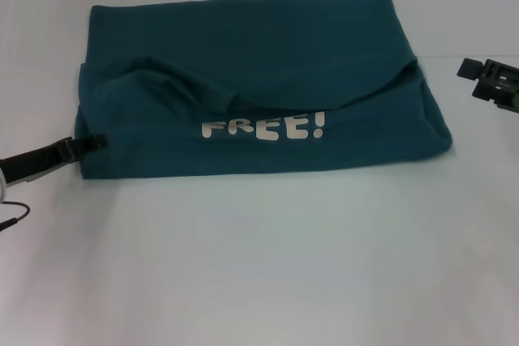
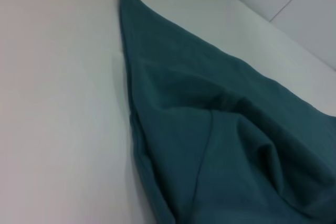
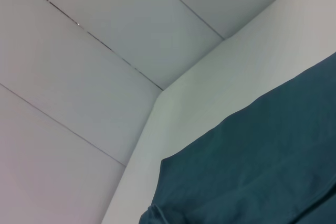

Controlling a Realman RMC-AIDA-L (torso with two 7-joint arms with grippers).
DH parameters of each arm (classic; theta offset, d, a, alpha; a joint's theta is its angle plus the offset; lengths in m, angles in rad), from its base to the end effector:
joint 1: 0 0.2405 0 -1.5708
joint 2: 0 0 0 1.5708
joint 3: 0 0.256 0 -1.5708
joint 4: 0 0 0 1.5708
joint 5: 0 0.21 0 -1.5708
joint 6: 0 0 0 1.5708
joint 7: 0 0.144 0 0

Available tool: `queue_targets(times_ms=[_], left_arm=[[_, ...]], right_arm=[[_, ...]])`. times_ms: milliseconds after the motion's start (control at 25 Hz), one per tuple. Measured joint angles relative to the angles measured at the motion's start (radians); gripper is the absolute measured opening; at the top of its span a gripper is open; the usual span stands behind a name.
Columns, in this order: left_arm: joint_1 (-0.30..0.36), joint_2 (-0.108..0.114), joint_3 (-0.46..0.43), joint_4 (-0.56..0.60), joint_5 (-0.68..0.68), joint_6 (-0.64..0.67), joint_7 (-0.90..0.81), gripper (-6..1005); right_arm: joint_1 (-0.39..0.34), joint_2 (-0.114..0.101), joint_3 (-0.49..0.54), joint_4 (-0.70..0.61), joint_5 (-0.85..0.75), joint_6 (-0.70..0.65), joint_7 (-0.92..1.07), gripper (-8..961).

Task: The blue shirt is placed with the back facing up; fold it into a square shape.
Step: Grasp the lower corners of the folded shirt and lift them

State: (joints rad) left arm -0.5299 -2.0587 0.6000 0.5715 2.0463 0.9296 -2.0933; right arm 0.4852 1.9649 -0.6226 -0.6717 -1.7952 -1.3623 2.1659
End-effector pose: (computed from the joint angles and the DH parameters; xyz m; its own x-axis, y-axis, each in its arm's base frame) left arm -0.3461 0.3766 0.0235 0.1549 0.6757 0.7207 0.9850 -0.0499 -0.1649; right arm 0.2996 0.3663 0.0822 0.1099 -0.6623 -0.7411 -0.9452 -0.3003 0.1282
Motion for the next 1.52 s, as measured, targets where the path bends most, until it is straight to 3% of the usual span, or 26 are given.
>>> queue_targets(times_ms=[1480, 1520], left_arm=[[-0.020, -0.001, 0.047, -0.034, 0.016, -0.044, -0.025, 497], [-0.020, -0.001, 0.048, -0.034, 0.016, -0.043, -0.025, 458]], right_arm=[[-0.010, -0.005, 0.017, 0.000, -0.003, -0.006, -0.002, 855], [-0.010, -0.005, 0.017, 0.000, -0.003, -0.007, -0.002, 855]])
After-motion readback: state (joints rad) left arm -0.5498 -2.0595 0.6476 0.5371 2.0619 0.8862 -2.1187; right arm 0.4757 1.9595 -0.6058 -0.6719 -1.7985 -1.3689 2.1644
